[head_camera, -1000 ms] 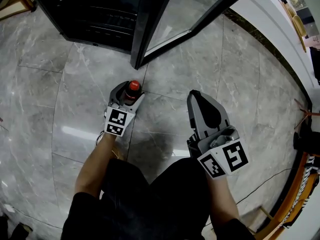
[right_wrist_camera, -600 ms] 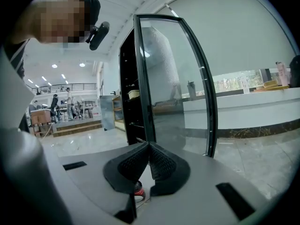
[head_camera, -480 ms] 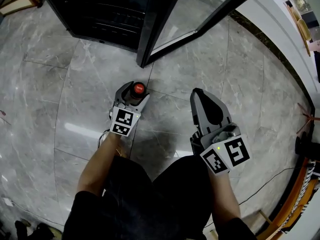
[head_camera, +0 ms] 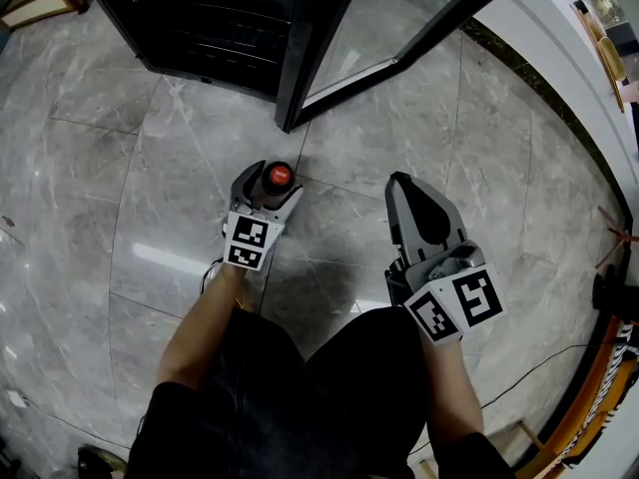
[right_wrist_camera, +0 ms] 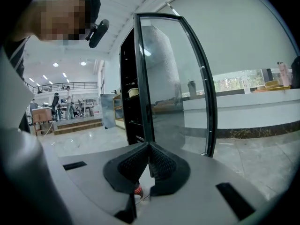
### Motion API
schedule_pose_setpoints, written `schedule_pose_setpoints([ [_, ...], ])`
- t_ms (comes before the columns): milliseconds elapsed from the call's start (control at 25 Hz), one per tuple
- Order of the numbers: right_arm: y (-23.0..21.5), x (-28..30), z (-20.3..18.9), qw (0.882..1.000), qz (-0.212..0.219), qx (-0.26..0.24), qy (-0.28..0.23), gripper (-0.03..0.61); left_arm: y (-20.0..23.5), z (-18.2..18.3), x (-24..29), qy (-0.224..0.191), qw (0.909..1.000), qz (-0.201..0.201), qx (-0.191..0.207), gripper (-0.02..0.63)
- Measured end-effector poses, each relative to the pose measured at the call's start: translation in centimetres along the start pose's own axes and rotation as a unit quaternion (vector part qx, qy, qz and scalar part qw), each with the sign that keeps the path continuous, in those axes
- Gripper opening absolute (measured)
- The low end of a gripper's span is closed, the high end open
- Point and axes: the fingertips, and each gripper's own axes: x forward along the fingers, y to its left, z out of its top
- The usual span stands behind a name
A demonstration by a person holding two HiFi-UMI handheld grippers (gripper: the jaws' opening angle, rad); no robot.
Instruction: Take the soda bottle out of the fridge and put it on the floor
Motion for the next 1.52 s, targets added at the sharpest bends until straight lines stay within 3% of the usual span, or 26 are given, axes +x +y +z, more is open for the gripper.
schedule_pose_setpoints([
  [80,0.0,-0.1,0.0,1.000,0.000,-0.001,0.000,0.025,0.0,0.1,-0.2,-0.002,1.0000,0.001,-0.006,0.413],
  [200,0.0,-0.2,0.1,1.000,0.001,-0.001,-0.003,0.025,-0.1,0.1,-0.7,0.004,1.0000,-0.001,-0.006,0.448],
  [520,0.1,0.3,0.3,1.000,0.003,0.007,-0.010,0.025,-1.1,1.8,-4.3,0.017,0.9991,-0.002,-0.038,0.449],
  [880,-0.7,0.9,0.3,1.000,-0.007,0.023,-0.011,0.025,-0.7,5.4,-7.4,0.018,0.9991,0.000,-0.040,0.448],
  [1160,0.1,-0.4,5.5,0.998,-0.035,0.054,0.013,0.025,0.5,15.3,-11.5,0.021,0.9994,0.007,-0.028,0.448],
  [1520,4.8,-3.6,22.5,0.994,-0.023,0.096,0.052,0.025,0.3,35.2,-19.6,0.036,0.9987,0.003,-0.037,0.448],
])
